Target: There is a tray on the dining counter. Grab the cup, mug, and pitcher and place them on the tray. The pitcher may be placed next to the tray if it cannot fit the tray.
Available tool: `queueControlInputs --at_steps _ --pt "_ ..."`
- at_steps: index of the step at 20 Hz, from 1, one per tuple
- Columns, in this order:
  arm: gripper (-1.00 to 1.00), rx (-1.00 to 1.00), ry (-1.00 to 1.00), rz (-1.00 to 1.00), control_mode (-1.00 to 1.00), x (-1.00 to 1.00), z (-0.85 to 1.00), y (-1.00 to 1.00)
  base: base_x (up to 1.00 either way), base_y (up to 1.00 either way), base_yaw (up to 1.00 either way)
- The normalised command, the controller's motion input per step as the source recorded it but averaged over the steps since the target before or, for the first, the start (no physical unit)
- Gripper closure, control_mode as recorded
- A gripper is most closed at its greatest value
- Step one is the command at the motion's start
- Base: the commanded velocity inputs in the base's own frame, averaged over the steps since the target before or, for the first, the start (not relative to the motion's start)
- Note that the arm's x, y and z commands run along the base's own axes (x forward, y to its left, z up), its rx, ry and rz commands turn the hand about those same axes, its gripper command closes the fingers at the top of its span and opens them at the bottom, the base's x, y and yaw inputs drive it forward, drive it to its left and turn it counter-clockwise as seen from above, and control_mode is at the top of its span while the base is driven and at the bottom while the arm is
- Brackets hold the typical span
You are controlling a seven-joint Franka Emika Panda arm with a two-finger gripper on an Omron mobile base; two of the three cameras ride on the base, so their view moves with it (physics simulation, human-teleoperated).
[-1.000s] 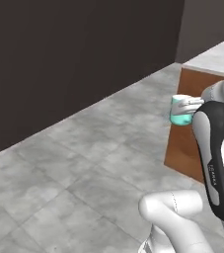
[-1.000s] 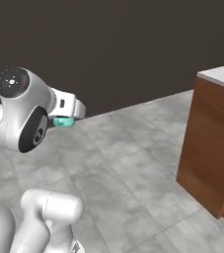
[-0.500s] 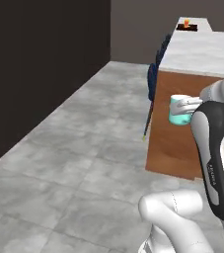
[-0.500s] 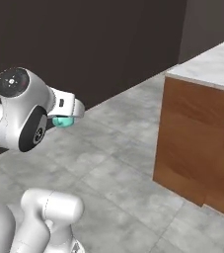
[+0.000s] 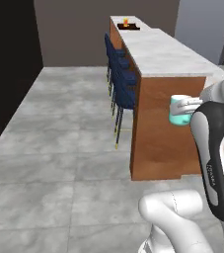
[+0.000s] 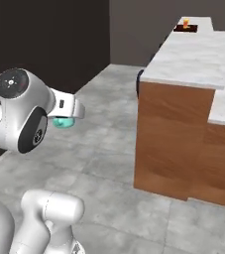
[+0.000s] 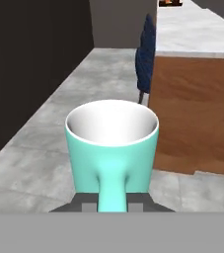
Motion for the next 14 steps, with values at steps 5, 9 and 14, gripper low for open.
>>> queueControlInputs --at_steps 5,9,14 --pt "1.0 0.0 0.0 0.0 1.0 0.0 0.0 0.0 0.65 1.0 -0.42" --pt "1.0 0.0 0.0 0.0 1.0 0.0 0.0 0.0 0.7 1.0 -0.24" --pt "1.0 0.0 0.0 0.0 1.0 0.0 0.0 0.0 0.71 1.0 -0.1"
